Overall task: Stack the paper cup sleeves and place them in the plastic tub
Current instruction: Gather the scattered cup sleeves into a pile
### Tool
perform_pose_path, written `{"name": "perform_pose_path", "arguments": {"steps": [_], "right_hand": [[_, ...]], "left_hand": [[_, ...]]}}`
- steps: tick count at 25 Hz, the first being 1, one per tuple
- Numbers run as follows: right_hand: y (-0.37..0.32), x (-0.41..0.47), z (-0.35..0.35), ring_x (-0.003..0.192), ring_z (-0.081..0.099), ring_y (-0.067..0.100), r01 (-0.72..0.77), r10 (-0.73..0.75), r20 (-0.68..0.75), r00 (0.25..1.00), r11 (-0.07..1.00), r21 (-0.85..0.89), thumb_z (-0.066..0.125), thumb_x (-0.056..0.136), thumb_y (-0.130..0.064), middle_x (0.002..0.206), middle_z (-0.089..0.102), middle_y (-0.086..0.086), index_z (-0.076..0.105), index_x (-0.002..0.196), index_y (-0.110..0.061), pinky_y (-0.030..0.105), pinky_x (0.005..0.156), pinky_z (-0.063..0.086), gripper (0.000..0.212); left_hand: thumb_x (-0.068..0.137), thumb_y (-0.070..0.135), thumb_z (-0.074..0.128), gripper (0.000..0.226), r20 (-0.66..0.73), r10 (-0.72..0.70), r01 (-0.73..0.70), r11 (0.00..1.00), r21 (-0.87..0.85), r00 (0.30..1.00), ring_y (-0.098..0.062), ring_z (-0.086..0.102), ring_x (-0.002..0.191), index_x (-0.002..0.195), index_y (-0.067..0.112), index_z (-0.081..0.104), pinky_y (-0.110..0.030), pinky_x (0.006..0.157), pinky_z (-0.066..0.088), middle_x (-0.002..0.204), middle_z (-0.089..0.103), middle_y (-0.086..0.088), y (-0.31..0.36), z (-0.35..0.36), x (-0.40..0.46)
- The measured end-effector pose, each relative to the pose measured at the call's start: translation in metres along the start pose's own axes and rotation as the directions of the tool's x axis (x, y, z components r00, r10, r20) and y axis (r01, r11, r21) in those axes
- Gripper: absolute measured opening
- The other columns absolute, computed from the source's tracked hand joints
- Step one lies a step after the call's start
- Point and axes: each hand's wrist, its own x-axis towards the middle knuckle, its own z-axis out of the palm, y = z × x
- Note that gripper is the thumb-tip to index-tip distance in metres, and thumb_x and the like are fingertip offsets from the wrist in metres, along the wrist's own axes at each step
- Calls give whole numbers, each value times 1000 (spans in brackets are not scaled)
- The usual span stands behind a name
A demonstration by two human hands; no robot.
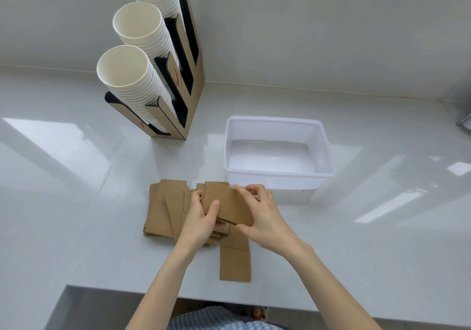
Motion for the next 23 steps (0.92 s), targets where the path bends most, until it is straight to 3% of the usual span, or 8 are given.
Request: {"name": "perform_pose_path", "arguments": {"steps": [4,7,9,11,13,17,23], "right_hand": [[8,-7,8,123,33,17,-240,244,-60,968,968,71,57,83,-41,129,36,3,25,140,-18,28,105,32,68],[4,-13,29,118,39,22,-380,378,-44,925,921,-81,53,80,-54,126,43,7,38,127,-10,32,99,37,66],[-6,-16,49,114,40,26,-408,417,3,909,889,-209,52,76,-61,124,43,10,39,121,-5,34,95,36,73],[-14,-18,64,108,44,29,-416,420,-54,906,859,-298,58,69,-65,118,45,13,43,116,-1,37,91,39,80],[-16,-17,71,100,50,30,-421,398,-140,907,833,-359,66,61,-62,111,51,14,50,108,1,38,83,44,80],[-6,-16,66,112,39,31,-434,445,-41,895,844,-316,61,77,-42,123,41,15,39,117,-3,35,93,36,60],[7,-18,49,112,37,31,-476,475,-66,878,845,-243,61,77,-27,124,35,16,34,121,-4,32,93,35,57]], "left_hand": [[92,17,43,28,-144,28,-35,998,-49,989,-18,58,95,119,16,34,-18,60,52,109,53,1,2,-15,7],[93,18,42,30,-181,24,-37,997,-71,983,-20,56,101,122,17,33,-22,66,50,113,52,-1,0,-23,10],[92,18,43,31,-183,21,-35,997,-71,983,-21,55,103,122,16,33,-24,68,50,115,52,-3,-2,-24,12],[92,18,43,32,-181,24,-37,997,-68,983,-20,55,103,122,15,34,-25,69,51,115,52,-3,-2,-23,11],[92,17,43,28,-179,27,-39,997,-67,984,-19,55,101,119,17,35,-25,68,51,114,52,-3,-3,-23,11],[92,19,44,26,-181,22,-31,998,-48,983,-22,55,105,117,19,35,-32,76,53,118,52,-4,-5,-25,12],[92,18,43,30,-172,15,-23,999,-46,985,-20,54,105,121,16,34,-16,61,48,118,51,-2,-1,-22,10]]}}
